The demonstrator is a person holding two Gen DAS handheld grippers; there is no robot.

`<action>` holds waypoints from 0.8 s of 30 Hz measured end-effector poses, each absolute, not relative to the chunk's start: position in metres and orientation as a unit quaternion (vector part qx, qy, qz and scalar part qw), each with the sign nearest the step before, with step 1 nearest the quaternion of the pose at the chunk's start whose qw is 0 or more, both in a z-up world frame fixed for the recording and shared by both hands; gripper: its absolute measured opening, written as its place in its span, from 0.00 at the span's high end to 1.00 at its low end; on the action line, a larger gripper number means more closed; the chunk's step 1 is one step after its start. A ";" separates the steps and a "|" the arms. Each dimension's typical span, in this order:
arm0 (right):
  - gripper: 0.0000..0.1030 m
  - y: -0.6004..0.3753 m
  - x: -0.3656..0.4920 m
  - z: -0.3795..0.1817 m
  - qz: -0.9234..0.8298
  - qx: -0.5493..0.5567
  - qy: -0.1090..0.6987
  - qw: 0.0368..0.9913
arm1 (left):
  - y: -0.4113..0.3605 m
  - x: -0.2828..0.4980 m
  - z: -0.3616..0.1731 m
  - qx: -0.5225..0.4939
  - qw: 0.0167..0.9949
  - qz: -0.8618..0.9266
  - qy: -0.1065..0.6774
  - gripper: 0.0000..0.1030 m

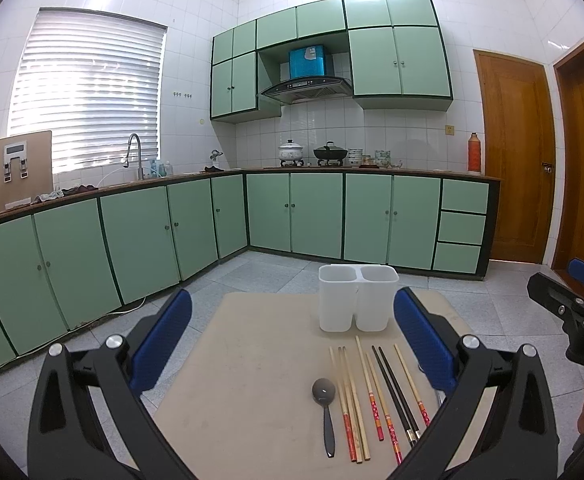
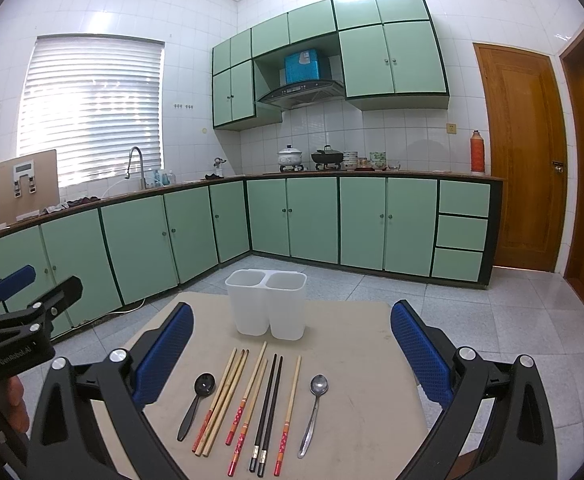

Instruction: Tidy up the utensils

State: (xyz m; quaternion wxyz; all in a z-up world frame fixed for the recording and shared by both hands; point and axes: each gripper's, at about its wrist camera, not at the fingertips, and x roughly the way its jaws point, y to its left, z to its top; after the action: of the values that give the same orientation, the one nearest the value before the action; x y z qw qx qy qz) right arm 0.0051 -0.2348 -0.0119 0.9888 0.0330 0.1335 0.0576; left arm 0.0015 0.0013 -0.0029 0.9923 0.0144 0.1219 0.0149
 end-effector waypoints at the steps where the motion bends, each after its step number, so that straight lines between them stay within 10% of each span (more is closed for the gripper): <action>1: 0.06 -0.235 0.005 -0.012 0.058 0.033 0.133 0.989 | 0.001 0.001 -0.003 0.014 0.992 0.015 0.122 0.05; 24: 0.06 -0.235 0.004 -0.010 0.058 0.033 0.133 0.989 | 0.004 0.003 -0.007 0.013 0.992 0.017 0.122 0.05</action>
State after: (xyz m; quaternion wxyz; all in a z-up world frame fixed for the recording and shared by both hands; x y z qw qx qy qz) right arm 0.0036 -0.2354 -0.0105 0.9889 0.0331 0.1325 0.0579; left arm 0.0028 0.0043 -0.0067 0.9923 0.0125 0.1217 0.0173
